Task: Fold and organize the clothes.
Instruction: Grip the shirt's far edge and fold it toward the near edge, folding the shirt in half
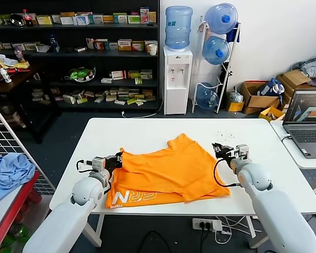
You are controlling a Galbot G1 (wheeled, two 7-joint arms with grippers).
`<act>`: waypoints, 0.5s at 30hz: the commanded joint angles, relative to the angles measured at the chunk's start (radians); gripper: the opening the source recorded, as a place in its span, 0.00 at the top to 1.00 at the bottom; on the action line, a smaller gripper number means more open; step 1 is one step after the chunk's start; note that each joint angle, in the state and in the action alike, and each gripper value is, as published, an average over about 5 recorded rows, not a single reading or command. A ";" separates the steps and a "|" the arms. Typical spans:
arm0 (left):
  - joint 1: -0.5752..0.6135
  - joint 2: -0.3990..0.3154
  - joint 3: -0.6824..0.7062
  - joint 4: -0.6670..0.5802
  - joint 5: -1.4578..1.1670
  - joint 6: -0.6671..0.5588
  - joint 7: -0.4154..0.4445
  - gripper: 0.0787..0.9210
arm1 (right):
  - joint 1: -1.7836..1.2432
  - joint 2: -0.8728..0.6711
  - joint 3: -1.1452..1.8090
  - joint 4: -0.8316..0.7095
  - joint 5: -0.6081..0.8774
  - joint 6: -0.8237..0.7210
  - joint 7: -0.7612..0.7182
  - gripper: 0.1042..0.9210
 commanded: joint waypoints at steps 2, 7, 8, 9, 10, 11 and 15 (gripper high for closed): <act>0.034 0.022 -0.002 -0.031 0.006 -0.009 0.008 0.98 | 0.182 0.154 -0.019 -0.295 -0.077 0.079 -0.092 0.63; 0.018 0.023 0.001 -0.014 0.005 -0.014 0.014 0.98 | 0.230 0.197 -0.030 -0.408 -0.103 0.054 -0.108 0.46; 0.015 0.023 0.002 -0.010 0.005 -0.016 0.016 0.98 | 0.235 0.202 -0.032 -0.423 -0.111 0.046 -0.111 0.42; 0.013 0.022 0.003 -0.006 0.005 -0.018 0.017 0.98 | 0.239 0.206 -0.035 -0.439 -0.121 0.040 -0.115 0.39; 0.012 0.022 0.004 -0.002 0.005 -0.019 0.019 0.98 | 0.242 0.209 -0.037 -0.453 -0.131 0.035 -0.118 0.35; 0.011 0.021 0.005 0.002 0.006 -0.021 0.020 0.98 | 0.245 0.213 -0.038 -0.470 -0.140 0.032 -0.123 0.31; 0.011 0.017 0.008 0.010 0.008 -0.026 0.023 0.98 | 0.255 0.230 -0.031 -0.525 -0.167 0.042 -0.142 0.19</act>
